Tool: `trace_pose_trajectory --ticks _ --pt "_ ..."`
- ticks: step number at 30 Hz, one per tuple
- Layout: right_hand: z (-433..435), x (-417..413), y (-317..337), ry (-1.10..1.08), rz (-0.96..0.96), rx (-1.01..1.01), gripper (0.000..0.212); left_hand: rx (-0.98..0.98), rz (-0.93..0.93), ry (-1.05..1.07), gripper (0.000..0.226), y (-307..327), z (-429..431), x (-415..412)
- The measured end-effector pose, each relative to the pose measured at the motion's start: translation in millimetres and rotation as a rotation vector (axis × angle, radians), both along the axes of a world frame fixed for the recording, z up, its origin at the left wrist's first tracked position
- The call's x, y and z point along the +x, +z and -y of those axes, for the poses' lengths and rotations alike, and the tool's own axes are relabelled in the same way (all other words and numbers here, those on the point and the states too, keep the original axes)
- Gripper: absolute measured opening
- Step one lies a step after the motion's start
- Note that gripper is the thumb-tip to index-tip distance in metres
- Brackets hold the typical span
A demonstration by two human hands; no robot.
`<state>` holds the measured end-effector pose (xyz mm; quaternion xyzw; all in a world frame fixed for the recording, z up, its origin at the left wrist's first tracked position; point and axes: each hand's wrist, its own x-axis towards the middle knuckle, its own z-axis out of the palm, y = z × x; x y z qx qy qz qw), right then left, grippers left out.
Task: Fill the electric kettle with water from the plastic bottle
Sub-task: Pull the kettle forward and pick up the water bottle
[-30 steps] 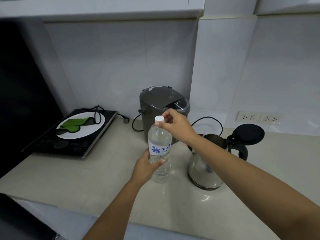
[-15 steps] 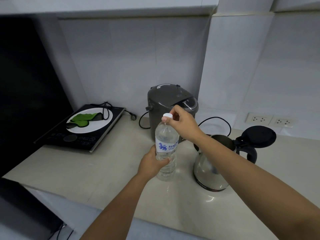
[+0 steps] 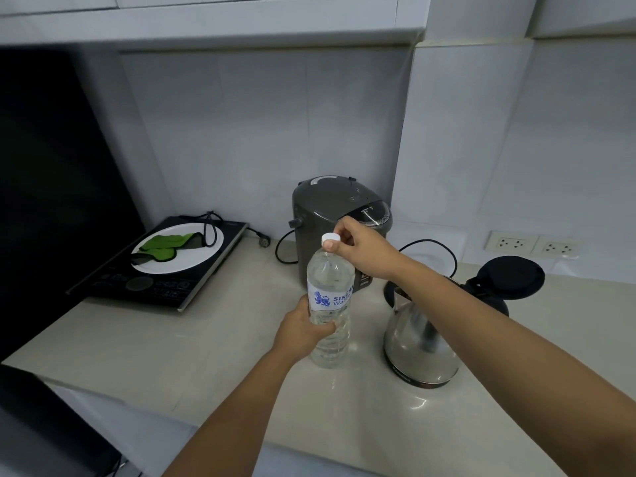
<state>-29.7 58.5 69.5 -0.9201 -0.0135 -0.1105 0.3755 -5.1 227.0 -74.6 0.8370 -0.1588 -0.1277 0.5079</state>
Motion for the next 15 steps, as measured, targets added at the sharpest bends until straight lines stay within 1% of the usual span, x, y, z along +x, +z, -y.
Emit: trace_pose_trajectory --ticks 3,6,9,11,15 --pt "-4.7 -0.2 -4.5 -0.042 -0.008 -0.008 0.034 -0.007 -0.024 -0.014 0.063 -0.1 -2.2 0.7" --pt "-8.1 -3.6 -17.4 -0.115 0.038 -0.026 0.04 -0.01 -0.047 -0.043 0.062 -0.6 -3.9 0.8" --pt "-8.6 -5.3 -22.7 -0.126 0.083 0.018 0.036 -0.02 -0.061 -0.039 0.064 -2.0 -4.0 1.6" --pt "-9.5 -5.2 -20.8 -0.115 0.09 -0.004 0.035 -0.026 -0.059 -0.031 0.063 -2.9 -4.0 1.5" --pt "-11.6 -3.4 -15.4 -0.169 0.051 -0.083 0.049 -0.048 -0.063 -0.036 0.059 -2.2 -3.7 -1.3"
